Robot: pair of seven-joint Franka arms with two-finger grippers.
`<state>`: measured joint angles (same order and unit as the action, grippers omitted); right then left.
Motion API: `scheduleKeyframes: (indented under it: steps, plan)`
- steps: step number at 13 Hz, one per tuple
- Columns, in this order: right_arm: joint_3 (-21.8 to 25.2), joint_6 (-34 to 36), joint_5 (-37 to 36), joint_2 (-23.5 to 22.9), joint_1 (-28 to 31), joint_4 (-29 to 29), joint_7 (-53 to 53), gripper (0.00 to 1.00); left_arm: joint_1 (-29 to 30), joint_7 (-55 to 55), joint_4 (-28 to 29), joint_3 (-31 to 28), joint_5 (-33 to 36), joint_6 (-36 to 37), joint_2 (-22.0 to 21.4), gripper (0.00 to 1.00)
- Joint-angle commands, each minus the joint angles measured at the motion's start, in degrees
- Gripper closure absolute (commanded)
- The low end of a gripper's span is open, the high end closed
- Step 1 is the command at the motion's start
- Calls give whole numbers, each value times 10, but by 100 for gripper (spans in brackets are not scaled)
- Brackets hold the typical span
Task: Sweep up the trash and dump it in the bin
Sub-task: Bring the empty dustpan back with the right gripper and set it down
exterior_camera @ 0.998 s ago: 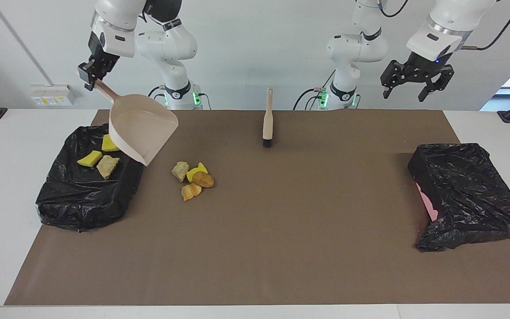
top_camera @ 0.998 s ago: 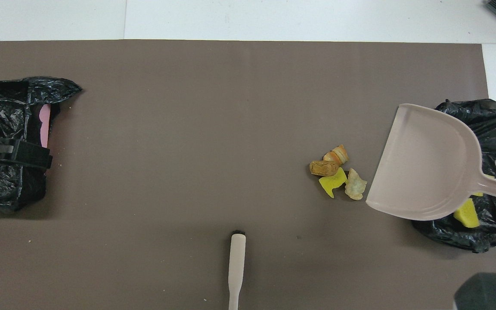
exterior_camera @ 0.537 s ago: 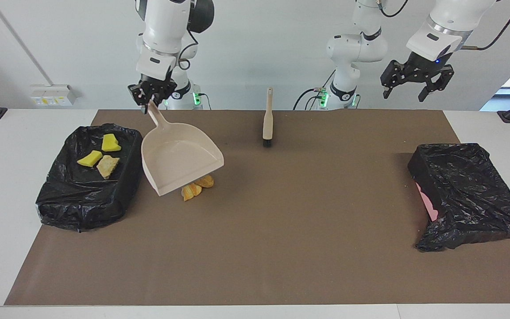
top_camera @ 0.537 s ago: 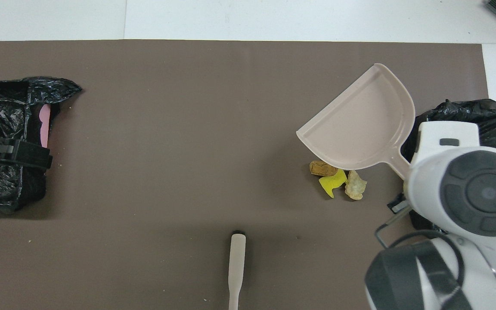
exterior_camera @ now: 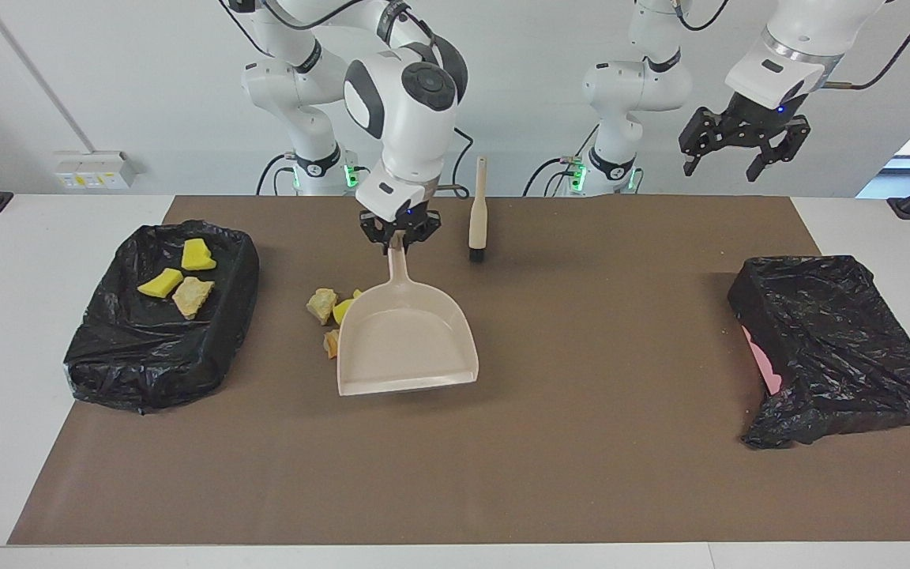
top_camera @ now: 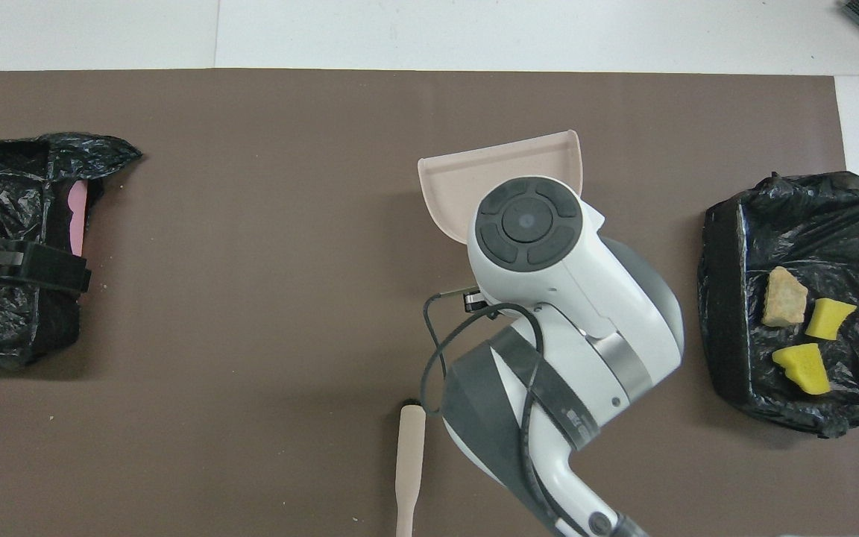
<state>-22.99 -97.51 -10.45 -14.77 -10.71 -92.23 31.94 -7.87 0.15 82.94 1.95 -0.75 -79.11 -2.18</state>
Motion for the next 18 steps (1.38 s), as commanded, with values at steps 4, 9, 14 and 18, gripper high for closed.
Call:
scheduleKeyframes:
  steps: [4, 9, 14, 18]
  plan:
    - [7, -123, 22, -150, -62, 88, 167, 100, 5, 1, 15, 3, 8, 0, -12, 0]
    - [3, -183, 29, -170, -77, 83, 177, 94, 5, 2, 15, 3, 9, -3, -12, 0]
    - [4, -213, 24, -177, -90, 46, 179, 80, 3, 2, 14, 3, 9, -7, -12, 0]
    - [5, -200, 13, -175, -94, 45, 178, 20, 4, 5, 16, 4, 9, -7, -12, 0]
